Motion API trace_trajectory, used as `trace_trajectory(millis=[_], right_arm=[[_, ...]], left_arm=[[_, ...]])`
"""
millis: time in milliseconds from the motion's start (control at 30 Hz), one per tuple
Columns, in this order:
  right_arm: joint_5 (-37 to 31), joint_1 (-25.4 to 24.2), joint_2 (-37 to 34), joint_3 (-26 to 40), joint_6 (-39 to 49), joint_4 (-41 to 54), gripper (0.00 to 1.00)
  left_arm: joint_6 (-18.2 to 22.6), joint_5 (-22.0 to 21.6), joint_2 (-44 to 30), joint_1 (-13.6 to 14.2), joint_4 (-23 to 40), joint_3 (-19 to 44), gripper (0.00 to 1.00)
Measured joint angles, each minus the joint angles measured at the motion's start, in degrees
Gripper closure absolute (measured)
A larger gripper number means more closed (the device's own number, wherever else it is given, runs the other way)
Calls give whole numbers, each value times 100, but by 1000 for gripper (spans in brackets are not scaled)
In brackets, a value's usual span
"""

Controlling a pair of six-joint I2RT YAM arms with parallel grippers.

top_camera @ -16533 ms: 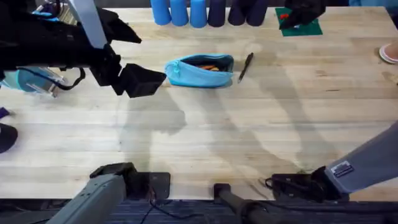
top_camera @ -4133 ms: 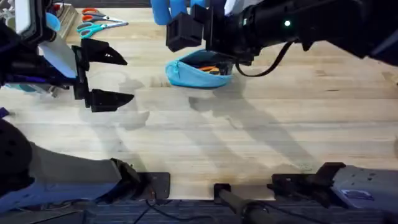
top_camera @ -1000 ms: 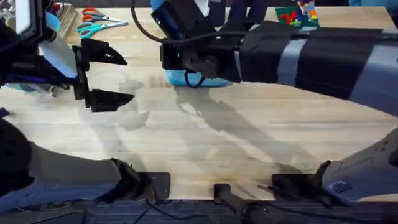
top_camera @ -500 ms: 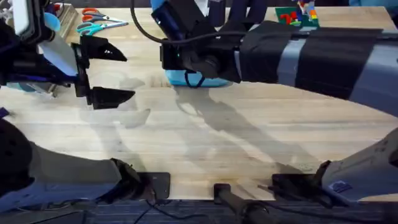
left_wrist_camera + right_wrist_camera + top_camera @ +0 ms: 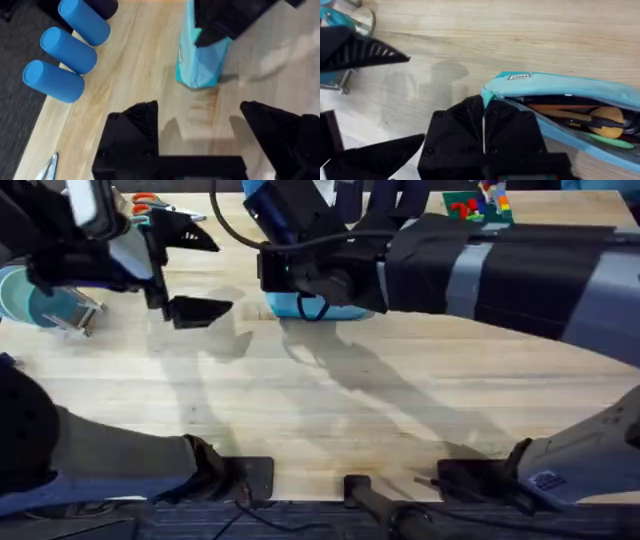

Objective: Unzip the bag, pick up the pens from the table one at a time and place them inside, then zip the bag closed.

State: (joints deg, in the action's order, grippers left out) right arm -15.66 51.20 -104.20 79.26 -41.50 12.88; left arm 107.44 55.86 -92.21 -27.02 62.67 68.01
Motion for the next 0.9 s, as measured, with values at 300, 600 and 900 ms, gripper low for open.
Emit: trace_trajectory(millis=[300,600,900], right_arm=[[0,0,0,0,0,0,971],[0,-10,0,0,0,0,971],[2,-50,0,0,0,-4,971]], left_arm=[[-896,285,-552,552,-753,2,7],[-1086,945,-1475,749,-1084,2,7],[-1247,1235,-1889,1119,-1405,2,7]])
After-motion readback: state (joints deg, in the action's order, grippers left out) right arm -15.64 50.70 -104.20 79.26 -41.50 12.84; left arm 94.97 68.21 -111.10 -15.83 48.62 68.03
